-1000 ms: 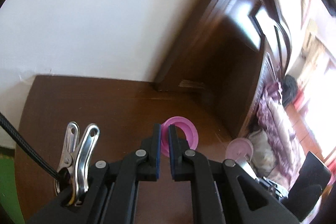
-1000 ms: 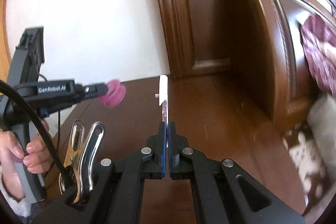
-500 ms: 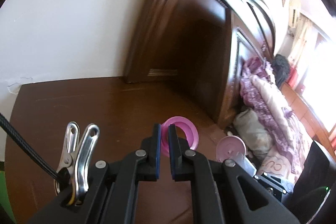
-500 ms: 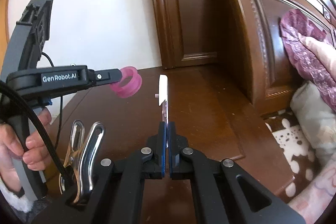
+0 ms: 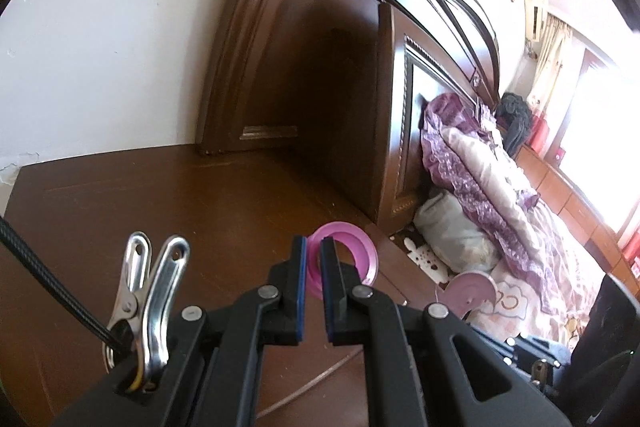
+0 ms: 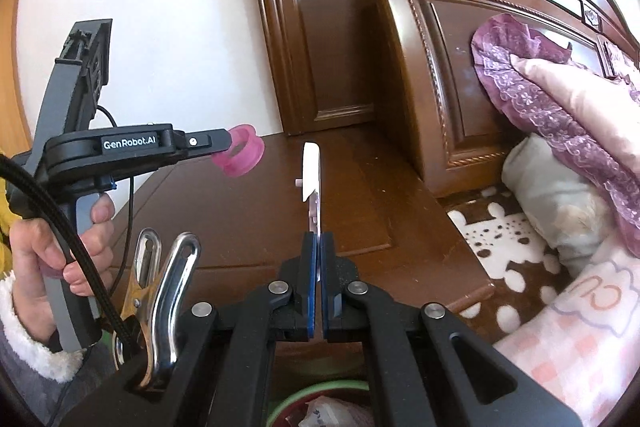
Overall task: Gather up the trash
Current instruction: 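Lift the pink tape roll and white clip and carry them down over the red bin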
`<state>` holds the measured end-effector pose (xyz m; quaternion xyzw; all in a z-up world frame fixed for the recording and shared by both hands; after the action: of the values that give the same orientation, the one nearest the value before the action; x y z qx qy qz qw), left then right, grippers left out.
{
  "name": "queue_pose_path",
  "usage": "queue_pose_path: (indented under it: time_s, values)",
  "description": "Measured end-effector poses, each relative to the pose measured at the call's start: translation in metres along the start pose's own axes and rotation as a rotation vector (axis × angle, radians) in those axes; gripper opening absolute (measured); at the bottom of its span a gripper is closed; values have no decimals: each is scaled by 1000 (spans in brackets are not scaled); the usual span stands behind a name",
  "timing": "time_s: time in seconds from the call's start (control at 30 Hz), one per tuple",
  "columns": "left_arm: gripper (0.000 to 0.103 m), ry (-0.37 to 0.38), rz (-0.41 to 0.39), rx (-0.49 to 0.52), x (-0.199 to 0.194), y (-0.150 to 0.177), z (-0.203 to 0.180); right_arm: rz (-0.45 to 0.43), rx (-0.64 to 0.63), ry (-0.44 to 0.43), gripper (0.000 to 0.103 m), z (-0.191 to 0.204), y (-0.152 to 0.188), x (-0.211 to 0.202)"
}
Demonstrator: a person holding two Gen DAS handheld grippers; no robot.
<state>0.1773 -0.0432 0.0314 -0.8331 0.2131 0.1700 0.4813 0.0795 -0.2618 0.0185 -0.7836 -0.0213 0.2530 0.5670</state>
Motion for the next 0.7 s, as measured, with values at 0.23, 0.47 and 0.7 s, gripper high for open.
queue_pose_path:
  time_s: [0.23, 0.47, 0.7]
  values:
    - [7, 47, -1, 1, -15, 17, -7, -10, -25, 17, 2, -2, 12, -12]
    - [7, 96, 26, 60, -27, 38, -31, -63, -10, 21, 2, -2, 23, -38]
    - [7, 114, 42, 177, -36, 61, -57, -29, 22, 25, 2, 1, 50, -54]
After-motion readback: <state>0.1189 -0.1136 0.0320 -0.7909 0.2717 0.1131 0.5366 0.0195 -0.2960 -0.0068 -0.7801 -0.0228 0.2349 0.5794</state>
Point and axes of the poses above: each gripper's, at about its wrist camera, not at the fingertips, and x roughly the way its jaws point, z to its left, y to its underside, the point moved 2 cm from there along x, roughly the way its jaws point, and after that the axes turned 13 degrees about -x, right-handed, at the moved point
